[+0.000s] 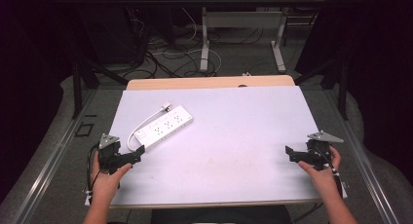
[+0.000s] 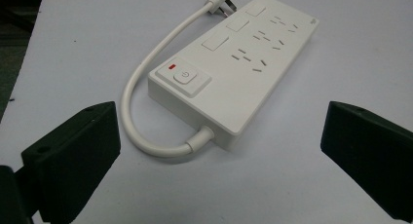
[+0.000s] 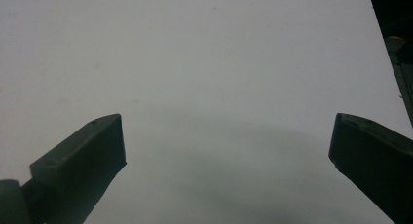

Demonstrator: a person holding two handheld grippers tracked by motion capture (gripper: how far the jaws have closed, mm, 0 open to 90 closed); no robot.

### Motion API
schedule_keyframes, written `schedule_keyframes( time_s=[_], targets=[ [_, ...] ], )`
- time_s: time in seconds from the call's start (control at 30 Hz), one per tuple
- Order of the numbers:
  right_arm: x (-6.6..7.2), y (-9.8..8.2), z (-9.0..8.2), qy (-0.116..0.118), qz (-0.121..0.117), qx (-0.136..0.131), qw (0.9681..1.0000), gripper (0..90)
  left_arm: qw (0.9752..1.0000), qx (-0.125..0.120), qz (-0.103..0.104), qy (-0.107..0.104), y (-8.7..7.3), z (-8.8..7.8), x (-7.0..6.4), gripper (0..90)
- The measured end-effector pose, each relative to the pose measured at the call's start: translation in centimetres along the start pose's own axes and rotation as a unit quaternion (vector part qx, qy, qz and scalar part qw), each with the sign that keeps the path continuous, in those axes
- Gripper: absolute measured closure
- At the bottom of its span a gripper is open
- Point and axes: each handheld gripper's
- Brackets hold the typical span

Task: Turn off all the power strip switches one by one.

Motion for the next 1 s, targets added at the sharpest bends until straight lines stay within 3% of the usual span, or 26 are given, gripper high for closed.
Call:
schedule_keyframes(
  time_s=[0.23,0.63,1.0],
  targets=[
    [0.1,0.0,0.0,-0.005,-0.011,0.001,0.9999,0.0,1.0,0.004,-0.005,0.004,0.2,-0.1,0.1,1.9],
    [0.4,0.0,0.1,0.002,-0.011,0.0,0.9999,0.0,0.9997,-0.007,-0.023,0.001,1.5,-0.5,0.3,4.7],
    [0.7,0.1,0.4,0.011,-0.011,0.001,0.9999,0.0,0.9995,0.002,-0.03,0.001,2.6,-0.1,0.5,6.9]
  ],
)
Point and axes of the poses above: each handheld gripper's, and its own axes: z roughly forward along the jaws, y roughly out of its top, x roughly to its left, and after that the axes turned 1 degree about -x, right-handed
